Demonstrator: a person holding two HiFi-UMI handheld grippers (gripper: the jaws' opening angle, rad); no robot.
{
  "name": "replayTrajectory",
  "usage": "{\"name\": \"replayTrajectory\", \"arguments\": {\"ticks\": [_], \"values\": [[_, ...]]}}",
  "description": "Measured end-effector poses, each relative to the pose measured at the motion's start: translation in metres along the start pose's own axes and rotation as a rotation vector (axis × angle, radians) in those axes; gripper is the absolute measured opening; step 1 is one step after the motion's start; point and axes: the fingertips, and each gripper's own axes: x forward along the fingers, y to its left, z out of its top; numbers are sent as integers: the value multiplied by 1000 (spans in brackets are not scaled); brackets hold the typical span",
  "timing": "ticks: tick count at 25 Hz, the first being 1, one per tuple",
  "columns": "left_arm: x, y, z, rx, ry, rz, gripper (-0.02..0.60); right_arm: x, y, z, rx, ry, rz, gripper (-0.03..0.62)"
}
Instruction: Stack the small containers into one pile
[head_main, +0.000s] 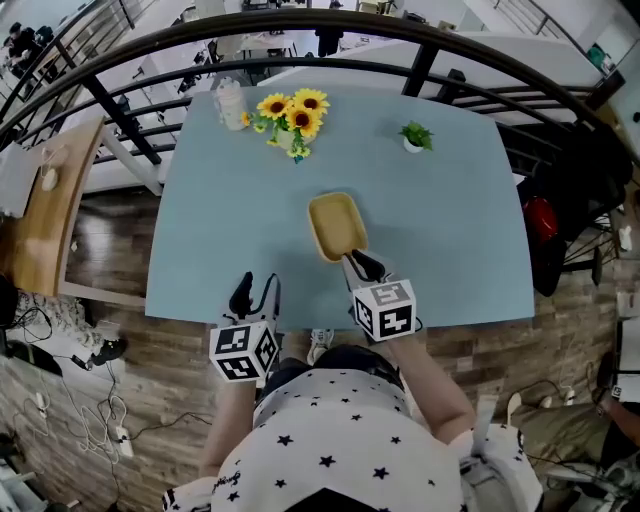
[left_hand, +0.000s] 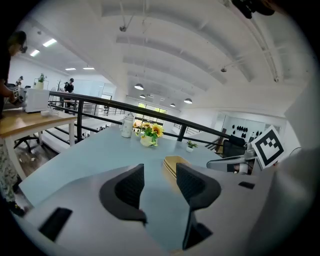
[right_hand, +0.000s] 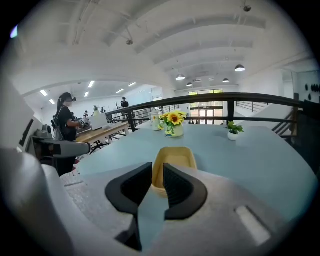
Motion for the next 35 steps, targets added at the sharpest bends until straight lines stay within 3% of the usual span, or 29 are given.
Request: {"name": "replayTrajectory", "arguments": {"ticks": [4, 16, 26, 35], "values": [[-27, -4, -6, 3, -6, -30, 193, -24, 31, -9, -14, -17, 12, 46], [-121, -8, -36, 22, -65, -8, 39, -101, 101, -54, 12, -113, 20, 6], [-196, -24, -71, 43, -54, 20, 6, -171, 153, -78, -41, -185, 59, 6], [-225, -33, -90, 39, -33, 28, 3, -199, 174, -95, -56, -205, 97, 6]]}}
